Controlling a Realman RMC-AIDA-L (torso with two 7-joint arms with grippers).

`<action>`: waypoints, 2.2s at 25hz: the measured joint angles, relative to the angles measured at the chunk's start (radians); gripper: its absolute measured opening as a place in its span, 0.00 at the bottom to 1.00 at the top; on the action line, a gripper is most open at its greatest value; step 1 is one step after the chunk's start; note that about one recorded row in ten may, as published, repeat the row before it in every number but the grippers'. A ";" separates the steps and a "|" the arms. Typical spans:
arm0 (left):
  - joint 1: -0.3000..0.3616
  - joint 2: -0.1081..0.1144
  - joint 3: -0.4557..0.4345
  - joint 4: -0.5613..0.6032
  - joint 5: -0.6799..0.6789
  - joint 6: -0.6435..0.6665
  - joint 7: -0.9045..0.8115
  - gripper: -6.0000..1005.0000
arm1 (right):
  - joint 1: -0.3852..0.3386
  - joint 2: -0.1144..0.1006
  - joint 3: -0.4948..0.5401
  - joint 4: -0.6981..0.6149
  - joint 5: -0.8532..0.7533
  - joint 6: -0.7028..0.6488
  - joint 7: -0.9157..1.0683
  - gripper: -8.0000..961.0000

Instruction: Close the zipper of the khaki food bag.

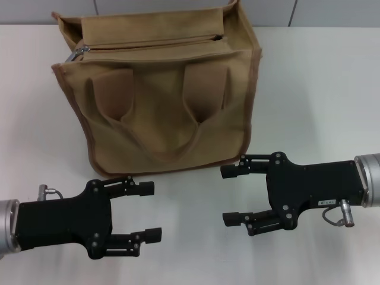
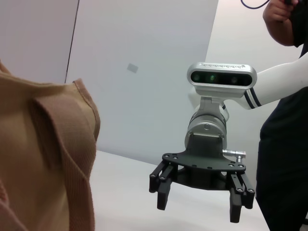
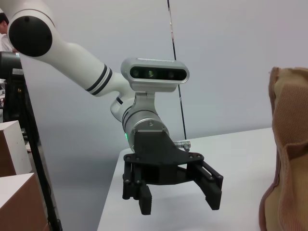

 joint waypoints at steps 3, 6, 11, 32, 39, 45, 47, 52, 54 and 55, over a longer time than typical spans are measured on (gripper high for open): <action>-0.001 0.001 -0.001 0.000 0.000 0.000 0.000 0.81 | 0.001 0.000 0.000 0.000 0.000 0.001 0.000 0.84; -0.006 0.003 -0.008 0.001 0.000 0.000 0.000 0.81 | 0.002 0.000 0.000 0.000 0.000 0.001 0.000 0.84; -0.006 0.003 -0.008 0.008 0.000 0.004 -0.002 0.81 | -0.007 0.000 0.000 0.002 0.000 0.001 0.000 0.84; 0.040 -0.131 -0.727 -0.121 -0.100 0.203 0.226 0.81 | -0.046 0.003 0.027 0.030 0.001 0.012 -0.001 0.83; 0.095 -0.118 -0.865 -0.114 -0.109 -0.052 0.227 0.81 | -0.056 0.003 0.032 0.029 0.002 0.014 -0.001 0.83; 0.080 -0.101 -0.811 -0.081 0.026 -0.199 0.223 0.81 | -0.057 0.002 0.037 0.029 0.002 0.014 -0.001 0.83; 0.062 -0.107 -0.795 -0.074 0.059 -0.205 0.231 0.81 | -0.054 0.002 0.037 0.029 0.002 0.014 -0.001 0.83; 0.018 -0.125 -0.788 -0.065 0.067 -0.273 0.292 0.81 | -0.050 0.001 0.037 0.029 -0.001 0.014 0.001 0.83; -0.004 -0.128 -0.791 -0.068 0.065 -0.307 0.314 0.81 | -0.050 0.001 0.037 0.027 -0.001 0.013 0.004 0.83; -0.009 -0.129 -0.794 -0.068 0.060 -0.314 0.323 0.81 | -0.050 0.001 0.037 0.027 -0.001 0.013 0.005 0.83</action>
